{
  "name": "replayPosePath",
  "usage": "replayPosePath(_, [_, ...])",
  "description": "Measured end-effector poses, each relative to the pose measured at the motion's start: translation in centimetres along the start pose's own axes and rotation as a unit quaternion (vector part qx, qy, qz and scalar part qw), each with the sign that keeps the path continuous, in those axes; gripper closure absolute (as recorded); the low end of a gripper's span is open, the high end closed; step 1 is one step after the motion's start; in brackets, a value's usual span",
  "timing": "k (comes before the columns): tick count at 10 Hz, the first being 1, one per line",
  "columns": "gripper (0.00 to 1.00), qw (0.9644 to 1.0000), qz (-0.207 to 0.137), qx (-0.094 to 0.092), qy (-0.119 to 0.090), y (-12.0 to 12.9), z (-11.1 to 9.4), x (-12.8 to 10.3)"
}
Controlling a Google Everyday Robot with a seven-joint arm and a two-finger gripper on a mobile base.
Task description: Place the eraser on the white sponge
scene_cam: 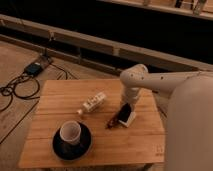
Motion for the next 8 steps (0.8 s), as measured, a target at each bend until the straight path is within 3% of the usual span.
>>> replayPosePath(3, [1.00,0.9998,0.011,0.002,0.014,-1.1,1.7,-1.0])
replayPosePath(7, [0.66,0.9995,0.012,0.008,0.030,-1.7,2.6,-1.3])
replayPosePath(8, [0.53,0.9994,0.005,0.005,0.035,-1.4,2.8,-0.9])
